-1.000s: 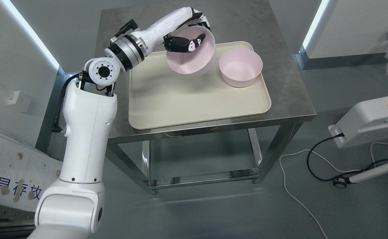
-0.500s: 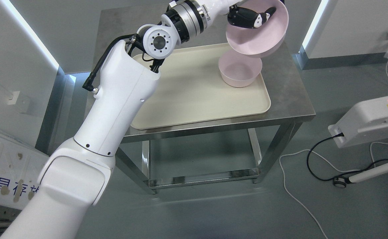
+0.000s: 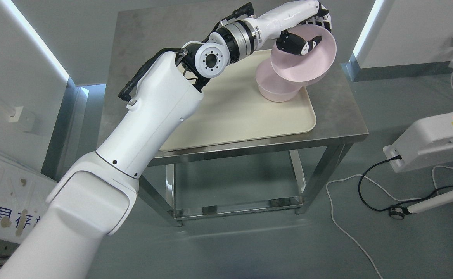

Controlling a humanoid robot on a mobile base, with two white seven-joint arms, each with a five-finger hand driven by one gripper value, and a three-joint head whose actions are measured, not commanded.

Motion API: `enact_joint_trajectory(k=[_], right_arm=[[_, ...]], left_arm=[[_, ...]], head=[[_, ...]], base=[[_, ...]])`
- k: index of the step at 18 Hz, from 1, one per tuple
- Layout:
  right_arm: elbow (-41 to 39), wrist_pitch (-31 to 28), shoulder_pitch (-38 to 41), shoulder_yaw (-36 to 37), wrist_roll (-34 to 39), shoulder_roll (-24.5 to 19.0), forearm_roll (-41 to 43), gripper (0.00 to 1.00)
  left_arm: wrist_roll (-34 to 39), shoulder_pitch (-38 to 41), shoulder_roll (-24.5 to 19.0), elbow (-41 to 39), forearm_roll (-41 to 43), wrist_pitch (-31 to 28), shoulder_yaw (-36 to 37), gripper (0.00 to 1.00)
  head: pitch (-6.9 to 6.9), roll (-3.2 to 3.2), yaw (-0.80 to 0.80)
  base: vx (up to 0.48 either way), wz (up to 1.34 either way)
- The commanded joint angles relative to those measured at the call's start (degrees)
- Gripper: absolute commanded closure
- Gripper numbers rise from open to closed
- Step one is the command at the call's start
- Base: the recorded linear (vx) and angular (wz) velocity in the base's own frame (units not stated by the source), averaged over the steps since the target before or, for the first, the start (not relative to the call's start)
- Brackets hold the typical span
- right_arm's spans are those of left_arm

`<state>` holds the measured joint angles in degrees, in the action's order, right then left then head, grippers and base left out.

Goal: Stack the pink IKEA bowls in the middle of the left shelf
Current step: 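Lift the pink bowl with the left hand and carry it over the other bowl, then lower the held bowl into the other pink bowl with the left hand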

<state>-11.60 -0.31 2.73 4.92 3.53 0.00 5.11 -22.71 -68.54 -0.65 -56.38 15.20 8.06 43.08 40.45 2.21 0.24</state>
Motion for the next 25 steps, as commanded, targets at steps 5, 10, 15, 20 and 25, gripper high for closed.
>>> enact_joint_trajectory(k=[5, 10, 15, 20, 25], right_arm=[[0.0, -0.4, 0.0, 0.0, 0.0, 1.0, 0.0, 0.00], [0.0, -0.4, 0.0, 0.0, 0.0, 1.0, 0.0, 0.00], [0.0, -0.4, 0.0, 0.0, 0.0, 1.0, 0.0, 0.00], [0.0, -0.4, 0.0, 0.0, 0.0, 1.0, 0.0, 0.00], [0.0, -0.4, 0.0, 0.0, 0.0, 1.0, 0.0, 0.00]], left_arm=[[1.1, -0.5, -0.4, 12.6, 2.5, 0.3, -1.6, 0.96], [1.4, -0.4, -0.4, 11.8, 1.9, 0.3, -1.9, 0.94], [2.6, -0.4, -0.4, 10.7, 1.2, 0.3, -2.1, 0.90], [1.6, 0.6, -0.4, 10.5, 1.0, 0.3, -1.9, 0.46], [7.2, 6.6, -0.4, 3.8, -4.7, 6.3, -20.2, 0.20]], head=[[0.00, 0.00, 0.00], [0.00, 0.00, 0.00], [0.00, 0.00, 0.00], [0.00, 0.00, 0.00], [0.00, 0.00, 0.00]], base=[[0.000, 0.00], [0.000, 0.00], [0.000, 0.00], [0.000, 0.00], [0.000, 0.00]])
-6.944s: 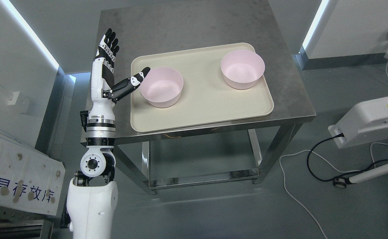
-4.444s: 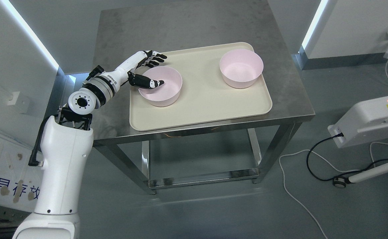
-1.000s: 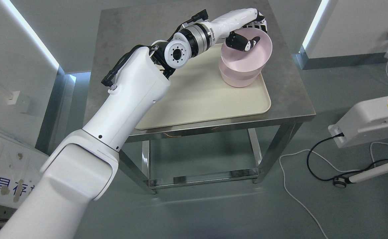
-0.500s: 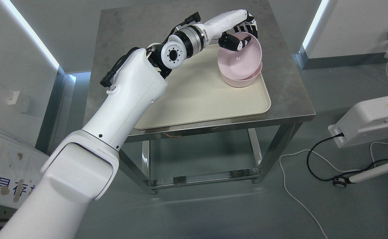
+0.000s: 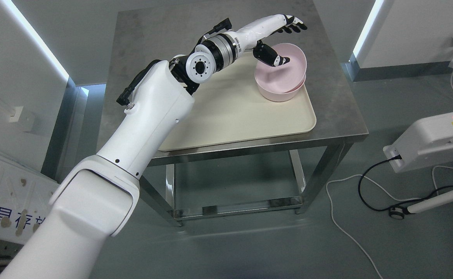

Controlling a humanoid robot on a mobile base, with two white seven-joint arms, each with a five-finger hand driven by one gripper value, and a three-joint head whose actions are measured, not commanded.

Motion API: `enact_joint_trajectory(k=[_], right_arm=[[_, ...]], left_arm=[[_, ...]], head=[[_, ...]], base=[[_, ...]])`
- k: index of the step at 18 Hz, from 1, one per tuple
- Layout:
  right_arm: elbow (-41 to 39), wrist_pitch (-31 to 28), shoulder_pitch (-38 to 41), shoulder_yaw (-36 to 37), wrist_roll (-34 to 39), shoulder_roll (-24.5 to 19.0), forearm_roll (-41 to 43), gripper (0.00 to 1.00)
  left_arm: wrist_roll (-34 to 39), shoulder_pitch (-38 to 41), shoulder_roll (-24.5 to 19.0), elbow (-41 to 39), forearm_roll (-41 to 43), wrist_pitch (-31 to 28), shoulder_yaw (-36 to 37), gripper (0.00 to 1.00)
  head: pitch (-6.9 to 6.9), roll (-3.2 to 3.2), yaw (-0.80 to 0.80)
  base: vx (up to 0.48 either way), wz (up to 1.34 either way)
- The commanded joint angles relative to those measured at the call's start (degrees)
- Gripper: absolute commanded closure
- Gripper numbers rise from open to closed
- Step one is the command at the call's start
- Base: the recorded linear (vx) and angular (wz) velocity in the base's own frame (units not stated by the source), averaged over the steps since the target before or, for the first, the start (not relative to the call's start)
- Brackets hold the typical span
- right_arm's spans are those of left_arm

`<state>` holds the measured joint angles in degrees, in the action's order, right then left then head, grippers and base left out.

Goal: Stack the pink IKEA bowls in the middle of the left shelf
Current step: 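Lower the held bowl into the other pink bowl with the left hand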

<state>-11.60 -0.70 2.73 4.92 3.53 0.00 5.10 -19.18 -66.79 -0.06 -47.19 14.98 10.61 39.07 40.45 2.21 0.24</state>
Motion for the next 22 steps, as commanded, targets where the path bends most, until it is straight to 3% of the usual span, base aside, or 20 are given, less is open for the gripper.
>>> enact_joint_trajectory(k=[1, 2, 4, 7, 9, 13, 18, 22], right_arm=[[0.0, 0.0, 0.0, 0.0, 0.0, 1.0, 0.0, 0.00], [0.0, 0.0, 0.0, 0.0, 0.0, 1.0, 0.0, 0.00], [0.0, 0.0, 0.0, 0.0, 0.0, 1.0, 0.0, 0.00], [0.0, 0.0, 0.0, 0.0, 0.0, 1.0, 0.0, 0.00], [0.0, 0.0, 0.0, 0.0, 0.0, 1.0, 0.0, 0.00], [0.0, 0.0, 0.0, 0.0, 0.0, 1.0, 0.0, 0.00], [0.0, 0.0, 0.1, 0.0, 0.0, 1.0, 0.0, 0.00], [0.0, 0.0, 0.0, 0.0, 0.0, 1.0, 0.0, 0.00]], left_arm=[[3.3, 6.0, -0.9, -8.6, -6.3, 4.5, -20.6, 0.19], [1.4, 7.4, -0.9, -12.3, -8.5, 4.4, -24.4, 0.20], [-11.1, 10.9, -0.9, -21.9, -14.8, 3.3, -28.9, 0.24], [-22.2, 18.1, -0.9, -30.8, -14.6, -2.3, -27.6, 0.24], [-21.6, 22.0, -0.9, -30.9, -7.3, -2.4, -23.2, 0.22], [-17.0, 23.8, -0.9, -30.3, 6.4, -2.1, -22.1, 0.21], [-15.3, 23.4, -0.9, -29.2, 14.2, -2.0, -21.6, 0.21], [-15.2, 23.1, -0.9, -29.1, 17.5, -1.5, -14.7, 0.22]], head=[[0.00, 0.00, 0.00], [0.00, 0.00, 0.00], [0.00, 0.00, 0.00], [0.00, 0.00, 0.00], [0.00, 0.00, 0.00], [0.00, 0.00, 0.00], [0.00, 0.00, 0.00], [0.00, 0.00, 0.00]], base=[[0.000, 0.00], [0.000, 0.00], [0.000, 0.00], [0.000, 0.00], [0.000, 0.00], [0.000, 0.00], [0.000, 0.00], [0.000, 0.00]])
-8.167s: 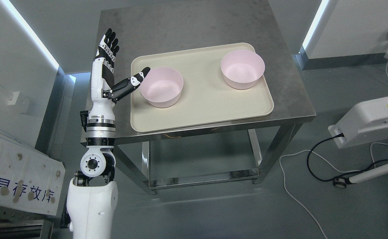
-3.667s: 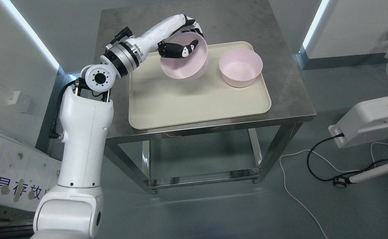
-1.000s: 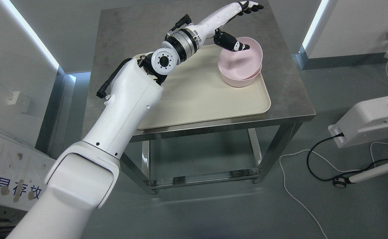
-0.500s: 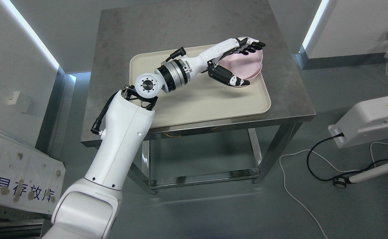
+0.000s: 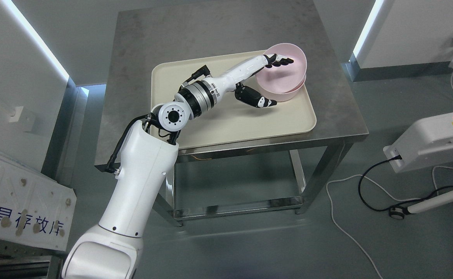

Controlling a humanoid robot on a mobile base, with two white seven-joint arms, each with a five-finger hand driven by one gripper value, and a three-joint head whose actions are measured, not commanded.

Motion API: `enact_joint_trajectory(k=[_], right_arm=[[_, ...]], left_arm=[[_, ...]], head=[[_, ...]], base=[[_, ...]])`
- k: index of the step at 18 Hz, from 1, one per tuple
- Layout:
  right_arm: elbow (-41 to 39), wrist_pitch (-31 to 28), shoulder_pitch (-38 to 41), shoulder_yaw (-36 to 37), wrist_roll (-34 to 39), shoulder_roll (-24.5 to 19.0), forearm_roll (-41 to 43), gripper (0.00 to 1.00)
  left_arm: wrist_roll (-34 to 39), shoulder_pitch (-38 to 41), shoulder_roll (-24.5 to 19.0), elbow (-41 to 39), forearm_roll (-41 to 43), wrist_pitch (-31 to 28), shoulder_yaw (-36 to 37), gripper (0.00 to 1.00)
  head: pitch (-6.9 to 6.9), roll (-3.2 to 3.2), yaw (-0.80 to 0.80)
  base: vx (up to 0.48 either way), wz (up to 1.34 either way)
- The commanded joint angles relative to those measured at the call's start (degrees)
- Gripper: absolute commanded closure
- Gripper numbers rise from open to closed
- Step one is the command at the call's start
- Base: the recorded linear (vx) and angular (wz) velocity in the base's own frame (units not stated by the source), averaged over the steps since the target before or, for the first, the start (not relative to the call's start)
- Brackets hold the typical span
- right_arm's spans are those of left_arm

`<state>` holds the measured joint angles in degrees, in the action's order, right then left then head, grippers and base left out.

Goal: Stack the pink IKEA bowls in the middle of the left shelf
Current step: 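Grip the rim of the stacked pink bowls with the left hand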

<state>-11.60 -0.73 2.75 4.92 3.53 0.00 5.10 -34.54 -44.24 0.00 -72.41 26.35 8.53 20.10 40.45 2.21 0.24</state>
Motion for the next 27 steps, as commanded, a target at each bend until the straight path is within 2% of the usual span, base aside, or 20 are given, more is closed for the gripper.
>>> enact_joint_trajectory(k=[1, 4, 8, 14, 19, 21, 24, 27], right_arm=[[0.0, 0.0, 0.0, 0.0, 0.0, 1.0, 0.0, 0.00], [0.0, 0.0, 0.0, 0.0, 0.0, 1.0, 0.0, 0.00], [0.0, 0.0, 0.0, 0.0, 0.0, 1.0, 0.0, 0.00], [0.0, 0.0, 0.0, 0.0, 0.0, 1.0, 0.0, 0.00], [0.0, 0.0, 0.0, 0.0, 0.0, 1.0, 0.0, 0.00], [0.0, 0.0, 0.0, 0.0, 0.0, 1.0, 0.0, 0.00], [0.0, 0.0, 0.0, 0.0, 0.0, 1.0, 0.0, 0.00], [0.0, 0.0, 0.0, 0.0, 0.0, 1.0, 0.0, 0.00]], left_arm=[[0.4, 0.6, -1.0, -3.4, 7.5, 0.6, 4.9, 0.22], [3.7, -0.5, -1.0, -1.2, 11.1, 0.6, 7.9, 0.23], [7.8, -2.7, -1.0, 2.9, 13.5, 0.6, 8.8, 0.29], [8.0, -2.2, -1.0, 4.9, 13.6, 0.7, 11.2, 0.38], [9.9, -2.2, -1.0, 7.6, 14.1, 3.6, 9.1, 0.54], [11.1, -2.1, -1.0, 8.7, 14.2, 7.3, 6.1, 0.69], [11.1, -2.0, -1.0, 8.9, 14.1, 11.1, 2.9, 0.86], [11.0, -1.5, -1.0, 8.8, 13.5, 14.6, -1.0, 0.93]], head=[[0.00, 0.00, 0.00], [0.00, 0.00, 0.00], [0.00, 0.00, 0.00], [0.00, 0.00, 0.00], [0.00, 0.00, 0.00], [0.00, 0.00, 0.00], [0.00, 0.00, 0.00], [0.00, 0.00, 0.00]], base=[[0.000, 0.00], [0.000, 0.00], [0.000, 0.00], [0.000, 0.00], [0.000, 0.00], [0.000, 0.00], [0.000, 0.00], [0.000, 0.00]])
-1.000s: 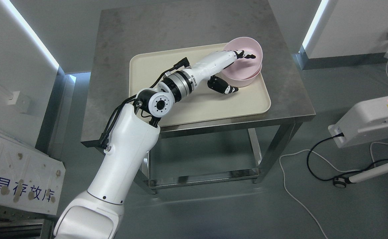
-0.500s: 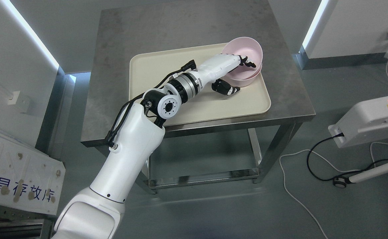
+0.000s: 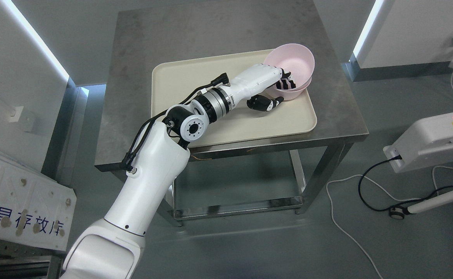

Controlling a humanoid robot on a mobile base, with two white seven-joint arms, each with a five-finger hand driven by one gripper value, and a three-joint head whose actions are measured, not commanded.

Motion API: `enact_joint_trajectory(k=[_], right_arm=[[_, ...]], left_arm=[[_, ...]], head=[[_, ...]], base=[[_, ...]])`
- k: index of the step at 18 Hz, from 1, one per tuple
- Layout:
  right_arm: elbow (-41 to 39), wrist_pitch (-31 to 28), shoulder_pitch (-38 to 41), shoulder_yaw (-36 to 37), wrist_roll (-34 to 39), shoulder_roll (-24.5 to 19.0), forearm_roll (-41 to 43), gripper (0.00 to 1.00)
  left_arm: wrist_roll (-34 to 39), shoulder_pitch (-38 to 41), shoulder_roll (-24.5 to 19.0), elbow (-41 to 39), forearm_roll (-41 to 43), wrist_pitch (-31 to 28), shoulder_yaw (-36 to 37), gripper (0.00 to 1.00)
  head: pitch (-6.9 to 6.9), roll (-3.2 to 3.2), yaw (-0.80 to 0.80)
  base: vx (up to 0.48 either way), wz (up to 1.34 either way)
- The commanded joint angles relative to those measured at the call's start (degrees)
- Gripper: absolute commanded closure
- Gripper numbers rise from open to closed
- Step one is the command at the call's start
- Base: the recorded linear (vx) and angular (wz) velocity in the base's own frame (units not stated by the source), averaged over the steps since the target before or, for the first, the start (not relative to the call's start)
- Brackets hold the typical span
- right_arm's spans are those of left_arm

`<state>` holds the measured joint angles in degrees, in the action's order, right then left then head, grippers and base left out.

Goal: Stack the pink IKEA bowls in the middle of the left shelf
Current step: 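Grip the rim of the stacked pink bowls with the left hand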

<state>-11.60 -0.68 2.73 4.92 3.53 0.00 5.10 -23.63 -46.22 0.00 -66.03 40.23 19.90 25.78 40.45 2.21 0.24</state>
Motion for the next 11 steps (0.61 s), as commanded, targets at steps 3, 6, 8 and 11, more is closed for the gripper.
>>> enact_joint_trajectory(k=[3, 6, 8, 11], right_arm=[[0.0, 0.0, 0.0, 0.0, 0.0, 1.0, 0.1, 0.00], [0.0, 0.0, 0.0, 0.0, 0.0, 1.0, 0.0, 0.00], [0.0, 0.0, 0.0, 0.0, 0.0, 1.0, 0.0, 0.00], [0.0, 0.0, 0.0, 0.0, 0.0, 1.0, 0.0, 0.00]], left_arm=[[-0.4, 0.5, -1.0, 1.3, -1.3, 7.4, -13.1, 0.93], [-2.7, 1.3, -1.0, -1.1, -7.1, 11.7, -17.9, 0.93], [-5.3, 3.7, -1.0, -4.5, -11.0, 12.8, -20.2, 0.92], [-6.9, 9.8, -1.0, -11.0, -11.9, 17.3, -23.8, 0.92]], head=[[0.00, 0.00, 0.00], [0.00, 0.00, 0.00], [0.00, 0.00, 0.00], [0.00, 0.00, 0.00]], base=[[0.000, 0.00], [0.000, 0.00], [0.000, 0.00], [0.000, 0.00]])
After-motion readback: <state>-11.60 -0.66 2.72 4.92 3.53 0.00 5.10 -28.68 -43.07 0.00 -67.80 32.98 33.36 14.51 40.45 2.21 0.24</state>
